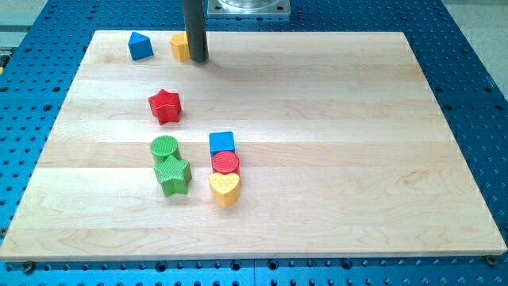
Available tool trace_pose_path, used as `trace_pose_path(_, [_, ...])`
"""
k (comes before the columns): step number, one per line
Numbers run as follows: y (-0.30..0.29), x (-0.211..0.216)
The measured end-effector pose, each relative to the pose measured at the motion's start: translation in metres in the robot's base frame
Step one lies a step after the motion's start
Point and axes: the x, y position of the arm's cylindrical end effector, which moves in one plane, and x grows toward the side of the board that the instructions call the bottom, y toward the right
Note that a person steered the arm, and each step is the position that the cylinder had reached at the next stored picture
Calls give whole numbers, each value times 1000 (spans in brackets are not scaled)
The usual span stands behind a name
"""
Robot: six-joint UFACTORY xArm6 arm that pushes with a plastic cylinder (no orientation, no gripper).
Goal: Put the red star to the bottom right of the hexagon
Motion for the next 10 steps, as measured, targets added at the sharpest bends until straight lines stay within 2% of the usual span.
trace_pose_path(1, [-3,-1])
trace_pose_path(2, [-39,-6])
trace_pose_path(3, [-63,21])
trace_pose_path(5, [8,157])
trace_pose_path(6, [-37,199])
trace_pose_path(7, [-56,188])
trace_pose_path(10, [-3,99])
